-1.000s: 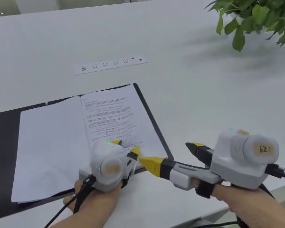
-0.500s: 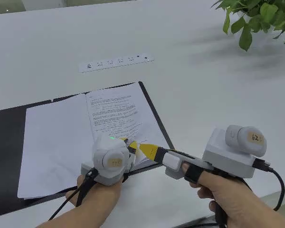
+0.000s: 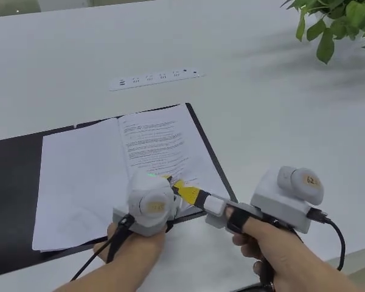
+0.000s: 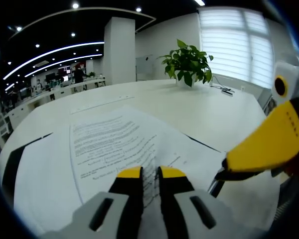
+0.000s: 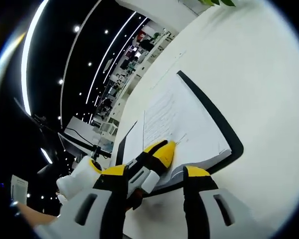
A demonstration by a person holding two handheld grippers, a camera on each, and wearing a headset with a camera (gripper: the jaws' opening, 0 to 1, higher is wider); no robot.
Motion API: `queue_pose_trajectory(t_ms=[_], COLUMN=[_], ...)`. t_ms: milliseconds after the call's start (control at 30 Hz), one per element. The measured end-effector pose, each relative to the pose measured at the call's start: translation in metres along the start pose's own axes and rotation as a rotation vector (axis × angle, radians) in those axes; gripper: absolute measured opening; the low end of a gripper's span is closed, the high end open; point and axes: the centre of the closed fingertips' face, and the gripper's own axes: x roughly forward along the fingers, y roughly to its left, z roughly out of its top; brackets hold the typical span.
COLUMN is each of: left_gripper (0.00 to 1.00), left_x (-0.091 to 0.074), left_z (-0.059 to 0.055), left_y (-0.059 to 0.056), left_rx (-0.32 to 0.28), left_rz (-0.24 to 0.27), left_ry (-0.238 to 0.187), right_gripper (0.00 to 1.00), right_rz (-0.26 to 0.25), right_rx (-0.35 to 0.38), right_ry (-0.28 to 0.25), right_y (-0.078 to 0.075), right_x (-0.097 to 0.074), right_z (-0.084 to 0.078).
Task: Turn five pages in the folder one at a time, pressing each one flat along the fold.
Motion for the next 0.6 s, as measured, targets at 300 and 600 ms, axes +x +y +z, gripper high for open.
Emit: queue_pose_trajectory(t_ms=[300,600], left_gripper=[0.11,0.11], left_x=[0.001,0.001], left_z=[0.000,0.001], left_y=[0.000,0.001], left_rx=[-0.004,-0.025], left_rz=[-0.001,-0.007], left_ry=[0.003,0.019], right_gripper=[0.18,0.00], right_rz=[-0.108,-0.180], right_rx=[0.131,0.219], right_ry=[-0.080,-0.120], right_y=[-0.024,-0.042], right_x=[0.005,0.006], right_z=[0.007,0.003])
